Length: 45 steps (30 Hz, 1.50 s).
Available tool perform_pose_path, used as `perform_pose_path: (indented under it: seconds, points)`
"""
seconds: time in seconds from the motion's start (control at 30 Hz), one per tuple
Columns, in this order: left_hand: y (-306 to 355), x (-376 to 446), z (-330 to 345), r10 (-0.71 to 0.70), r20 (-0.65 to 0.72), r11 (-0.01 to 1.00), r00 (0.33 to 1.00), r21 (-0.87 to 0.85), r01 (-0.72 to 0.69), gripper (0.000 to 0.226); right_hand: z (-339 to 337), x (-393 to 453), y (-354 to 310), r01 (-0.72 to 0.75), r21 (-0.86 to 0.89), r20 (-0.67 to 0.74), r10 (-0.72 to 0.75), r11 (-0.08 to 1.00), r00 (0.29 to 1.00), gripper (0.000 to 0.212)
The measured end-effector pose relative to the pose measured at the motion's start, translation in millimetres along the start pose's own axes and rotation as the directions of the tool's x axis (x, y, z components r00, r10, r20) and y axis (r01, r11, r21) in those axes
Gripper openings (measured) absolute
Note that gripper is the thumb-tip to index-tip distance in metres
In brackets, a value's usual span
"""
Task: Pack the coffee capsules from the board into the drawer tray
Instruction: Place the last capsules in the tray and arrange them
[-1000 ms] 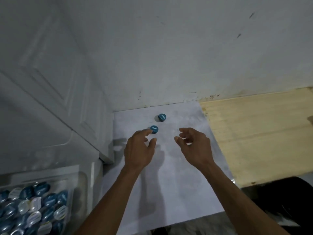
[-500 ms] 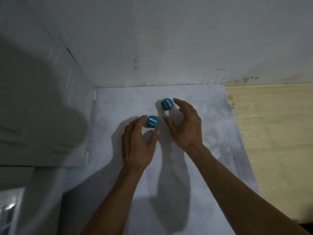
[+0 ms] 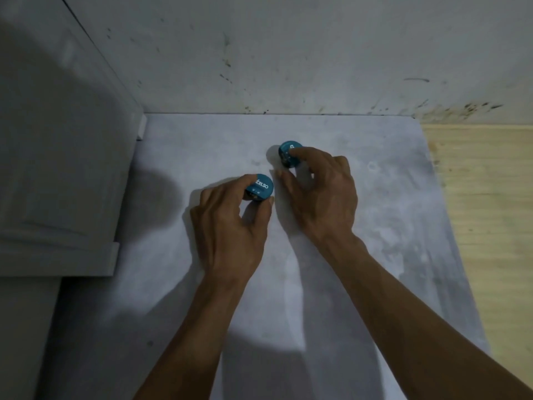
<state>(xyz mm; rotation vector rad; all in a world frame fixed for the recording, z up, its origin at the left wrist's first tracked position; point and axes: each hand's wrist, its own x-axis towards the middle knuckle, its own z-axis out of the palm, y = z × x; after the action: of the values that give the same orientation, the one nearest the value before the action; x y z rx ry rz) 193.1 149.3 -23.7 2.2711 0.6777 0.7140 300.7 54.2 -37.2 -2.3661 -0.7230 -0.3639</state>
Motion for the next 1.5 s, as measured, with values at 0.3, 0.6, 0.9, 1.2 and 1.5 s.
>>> perform_pose_path:
  seconds: [0.3,0.6,0.9,1.2,1.5]
  points:
    - [-1,-1,1,-0.011,-0.033,1.000,0.999,-0.003,0.011,0.035,-8,-15,0,-0.136,0.204,-0.113,0.161,0.969,0.980,0.021]
    - [13,-18,-16,-0.014,-0.067,0.996,0.998,-0.092,0.008,0.032,-44,-64,2,-0.137,0.237,-0.047,0.152,0.962,0.987,0.032]
    - [77,-76,-93,-0.135,-0.112,0.981,0.984,-0.154,0.118,0.029,-140,-90,-33,-0.101,0.320,0.029,0.097,0.942,0.995,0.029]
    - [119,-111,-223,-0.134,-0.115,0.984,0.984,-0.135,0.118,0.028,-221,-104,-131,-0.111,0.418,0.065,0.092,0.902,0.994,0.029]
    - [43,-136,-396,-0.052,-0.203,0.998,0.978,-0.047,0.043,0.027,-209,-145,-280,-0.107,0.539,0.174,0.014,0.835,0.985,0.024]
